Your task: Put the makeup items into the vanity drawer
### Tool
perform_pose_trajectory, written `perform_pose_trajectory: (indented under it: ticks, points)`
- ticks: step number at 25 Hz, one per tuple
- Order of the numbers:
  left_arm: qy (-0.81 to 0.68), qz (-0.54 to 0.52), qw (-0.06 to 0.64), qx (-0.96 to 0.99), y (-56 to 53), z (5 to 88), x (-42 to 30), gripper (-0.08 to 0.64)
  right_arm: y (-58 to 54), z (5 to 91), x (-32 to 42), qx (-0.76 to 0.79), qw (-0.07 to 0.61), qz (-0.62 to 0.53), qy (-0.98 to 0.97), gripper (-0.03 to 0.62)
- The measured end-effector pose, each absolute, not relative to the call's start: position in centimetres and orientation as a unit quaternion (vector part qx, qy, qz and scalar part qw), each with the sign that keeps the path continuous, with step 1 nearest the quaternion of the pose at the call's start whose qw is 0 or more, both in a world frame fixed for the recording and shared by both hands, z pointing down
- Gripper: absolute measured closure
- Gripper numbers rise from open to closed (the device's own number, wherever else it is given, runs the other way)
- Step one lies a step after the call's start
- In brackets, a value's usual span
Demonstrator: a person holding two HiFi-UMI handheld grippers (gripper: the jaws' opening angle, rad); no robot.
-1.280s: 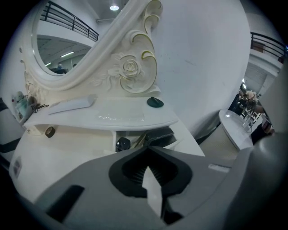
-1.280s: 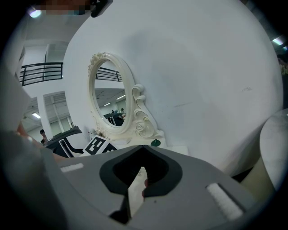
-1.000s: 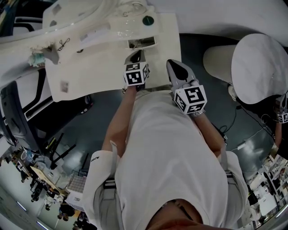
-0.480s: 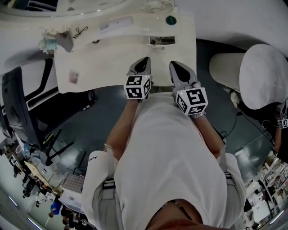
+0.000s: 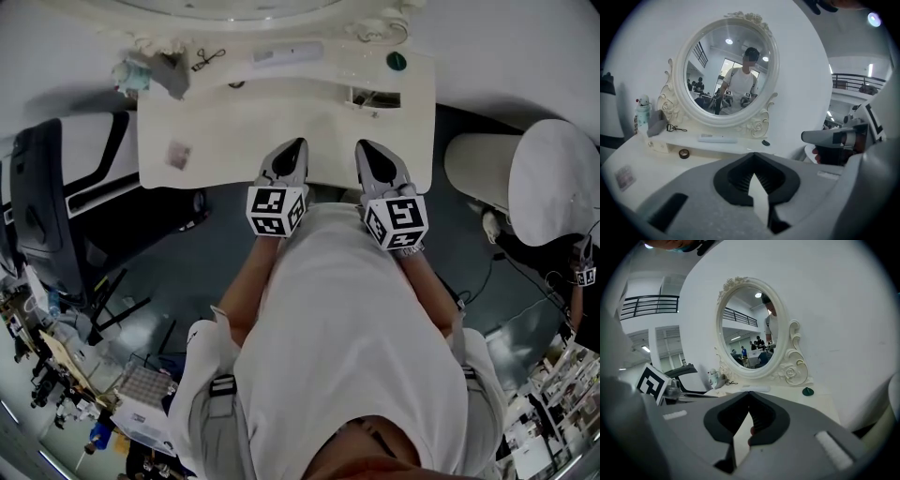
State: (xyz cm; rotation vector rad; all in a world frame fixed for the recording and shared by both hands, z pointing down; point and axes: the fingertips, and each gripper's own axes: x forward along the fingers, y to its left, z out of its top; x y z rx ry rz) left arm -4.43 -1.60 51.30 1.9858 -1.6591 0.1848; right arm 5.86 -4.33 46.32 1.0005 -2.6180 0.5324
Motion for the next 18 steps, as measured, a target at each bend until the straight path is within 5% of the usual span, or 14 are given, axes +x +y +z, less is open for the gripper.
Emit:
perform_pose_trajectory:
  ticks: [10, 18]
  points:
    - [-0.596, 0.048, 0.166, 0.784, -1.9, 45.3, -9.1, 0.561, -3.0, 44.8, -1.7, 0.337, 0.123, 0.148, -0.922, 0.583]
    - [-0.603, 0.044, 0.155, 0.781, 0.5, 44.8, -13.2, 0.561, -2.9, 44.1, -4.9, 0.345, 0.106, 0.148, -0.921, 0.583]
